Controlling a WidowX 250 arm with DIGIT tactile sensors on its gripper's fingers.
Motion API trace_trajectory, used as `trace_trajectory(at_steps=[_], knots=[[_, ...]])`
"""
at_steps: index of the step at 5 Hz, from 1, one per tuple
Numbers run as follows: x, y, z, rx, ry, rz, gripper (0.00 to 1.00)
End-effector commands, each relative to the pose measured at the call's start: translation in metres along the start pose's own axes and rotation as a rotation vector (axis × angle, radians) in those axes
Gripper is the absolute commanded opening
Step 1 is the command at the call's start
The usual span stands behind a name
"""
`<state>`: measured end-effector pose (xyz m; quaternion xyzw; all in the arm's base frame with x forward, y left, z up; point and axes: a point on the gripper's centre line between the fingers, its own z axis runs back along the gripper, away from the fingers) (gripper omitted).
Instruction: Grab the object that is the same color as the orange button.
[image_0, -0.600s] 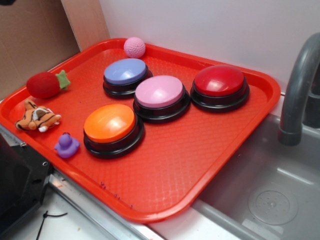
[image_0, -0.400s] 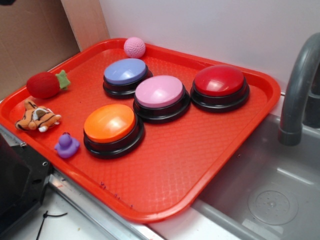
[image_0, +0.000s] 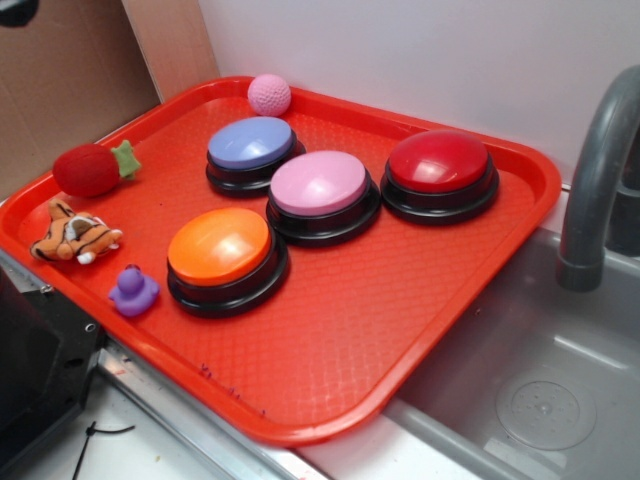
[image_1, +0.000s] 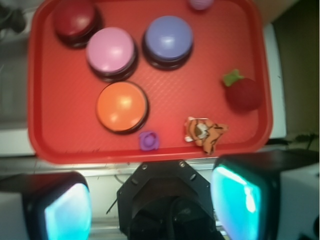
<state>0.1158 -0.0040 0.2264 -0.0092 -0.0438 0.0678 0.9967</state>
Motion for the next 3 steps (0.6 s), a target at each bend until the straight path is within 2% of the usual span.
trace_trajectory(at_steps=[1, 2, 3], knots=[[0.005, 0.028, -0.014, 0.033, -0.082, 0.203, 1.0], [0.006, 0.046, -0.034, 0.037, -0.082, 0.304, 1.0], [0.009, 0.063, -0.056, 0.065, -0.081, 0.389, 1.0]])
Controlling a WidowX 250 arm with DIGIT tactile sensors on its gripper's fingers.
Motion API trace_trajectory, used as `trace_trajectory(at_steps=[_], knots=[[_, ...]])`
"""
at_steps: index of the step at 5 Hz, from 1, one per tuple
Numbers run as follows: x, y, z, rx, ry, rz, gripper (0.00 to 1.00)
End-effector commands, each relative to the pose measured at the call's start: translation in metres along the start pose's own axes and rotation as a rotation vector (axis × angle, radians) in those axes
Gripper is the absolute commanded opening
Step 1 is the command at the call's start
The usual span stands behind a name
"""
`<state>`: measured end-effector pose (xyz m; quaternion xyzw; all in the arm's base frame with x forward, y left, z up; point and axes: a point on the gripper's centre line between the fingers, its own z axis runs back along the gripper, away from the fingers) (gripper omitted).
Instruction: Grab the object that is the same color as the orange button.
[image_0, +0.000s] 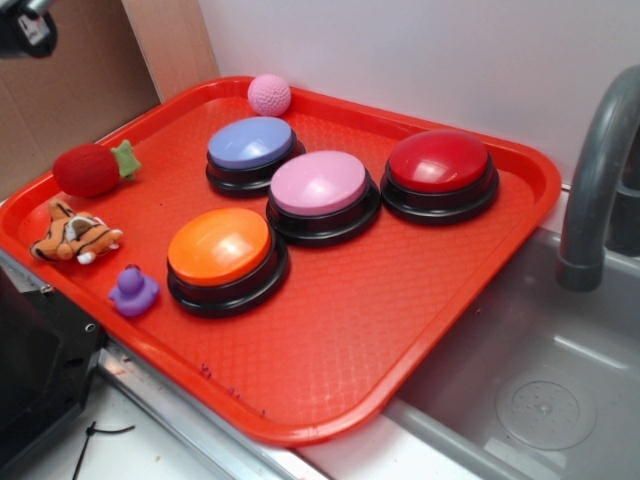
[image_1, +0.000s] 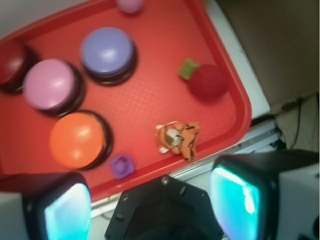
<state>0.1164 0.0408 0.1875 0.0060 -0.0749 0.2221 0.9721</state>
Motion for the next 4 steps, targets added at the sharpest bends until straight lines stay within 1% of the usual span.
trace_trajectory(at_steps=[1, 2, 3, 4], knots=[[0.018, 0.028, -0.043, 0.066, -0.058, 0.123, 1.0], [0.02, 0.036, -0.068, 0.096, -0.076, 0.175, 1.0], [0.017, 0.039, -0.09, 0.108, -0.078, 0.188, 1.0], [0.012, 0.042, -0.111, 0.091, -0.08, 0.217, 1.0]])
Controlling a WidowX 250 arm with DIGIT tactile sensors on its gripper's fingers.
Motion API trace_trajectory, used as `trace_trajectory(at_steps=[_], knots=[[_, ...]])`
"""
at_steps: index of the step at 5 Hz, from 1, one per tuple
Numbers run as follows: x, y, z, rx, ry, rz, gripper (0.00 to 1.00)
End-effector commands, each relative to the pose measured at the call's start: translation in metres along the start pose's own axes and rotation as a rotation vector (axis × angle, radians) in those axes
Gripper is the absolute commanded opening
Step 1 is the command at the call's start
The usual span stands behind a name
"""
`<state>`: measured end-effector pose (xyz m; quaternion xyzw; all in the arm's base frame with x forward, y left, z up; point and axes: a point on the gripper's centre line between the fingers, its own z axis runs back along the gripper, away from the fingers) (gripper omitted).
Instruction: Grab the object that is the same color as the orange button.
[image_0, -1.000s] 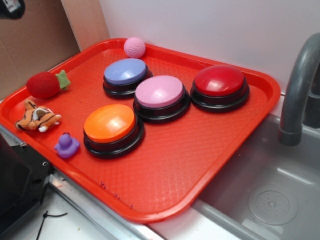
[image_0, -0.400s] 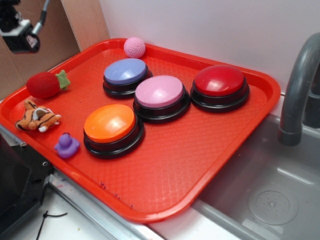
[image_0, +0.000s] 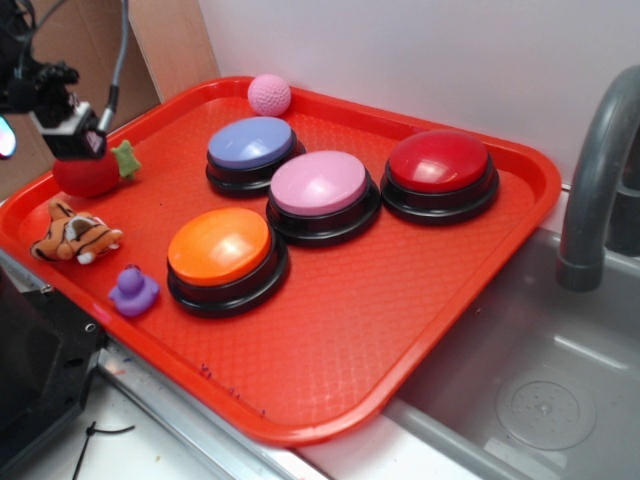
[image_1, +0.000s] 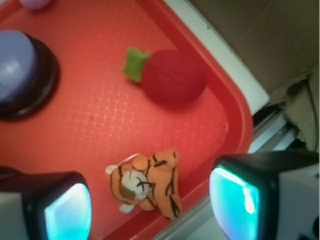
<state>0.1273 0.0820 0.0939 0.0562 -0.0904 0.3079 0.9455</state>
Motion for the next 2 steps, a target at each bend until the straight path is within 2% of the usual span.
trace_trajectory(at_steps=[1, 2], knots=[[-0.007, 0.007, -0.032, -0.006, -0.019, 0.054, 1.0], [-0.014, 0.005, -0.056, -0.103, -0.023, 0.074, 1.0]])
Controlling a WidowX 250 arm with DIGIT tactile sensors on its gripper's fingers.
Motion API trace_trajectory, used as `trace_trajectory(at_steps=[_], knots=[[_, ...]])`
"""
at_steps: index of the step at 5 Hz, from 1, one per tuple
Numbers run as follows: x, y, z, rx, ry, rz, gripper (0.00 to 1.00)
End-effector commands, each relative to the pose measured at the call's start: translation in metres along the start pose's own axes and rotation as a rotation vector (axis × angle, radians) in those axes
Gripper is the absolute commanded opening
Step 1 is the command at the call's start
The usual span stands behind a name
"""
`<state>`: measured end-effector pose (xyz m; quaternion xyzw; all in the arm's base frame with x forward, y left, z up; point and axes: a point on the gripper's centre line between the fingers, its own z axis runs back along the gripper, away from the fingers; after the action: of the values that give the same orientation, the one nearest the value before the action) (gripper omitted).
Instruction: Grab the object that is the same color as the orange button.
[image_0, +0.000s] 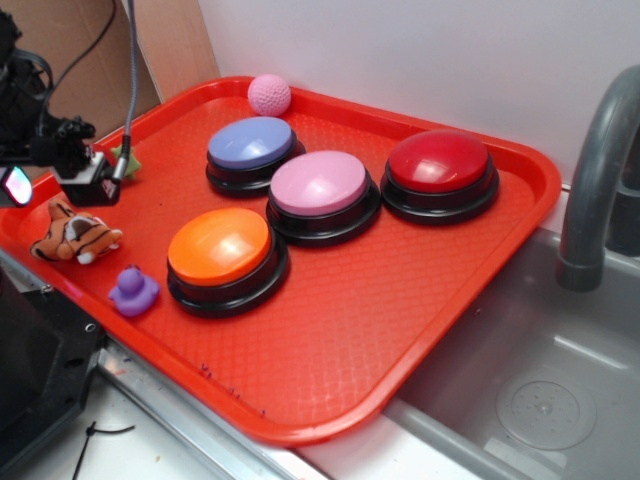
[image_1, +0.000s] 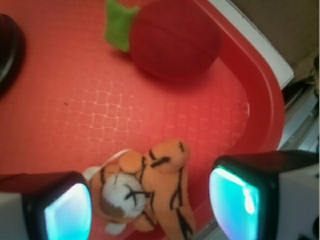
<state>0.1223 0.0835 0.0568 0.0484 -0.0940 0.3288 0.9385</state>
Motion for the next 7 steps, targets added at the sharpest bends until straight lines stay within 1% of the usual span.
trace_trajectory(at_steps=[1, 2, 3, 4, 5, 6, 7], knots=[[-0.008, -0.002, -0.037, -0.095, 0.012, -0.002, 1.0], [-0.01, -0.006, -0.045, -0.102, 0.035, -0.032, 1.0], [-0.011, -0.007, -0.048, -0.065, 0.029, -0.037, 1.0], [-0.012, -0.006, -0.047, -0.065, 0.032, -0.042, 0.04], [-0.008, -0.005, -0.034, -0.037, 0.032, -0.054, 0.0], [0.001, -0.003, -0.009, -0.038, 0.045, -0.044, 0.0], [0.006, -0.003, 0.005, -0.009, 0.016, -0.04, 0.0]])
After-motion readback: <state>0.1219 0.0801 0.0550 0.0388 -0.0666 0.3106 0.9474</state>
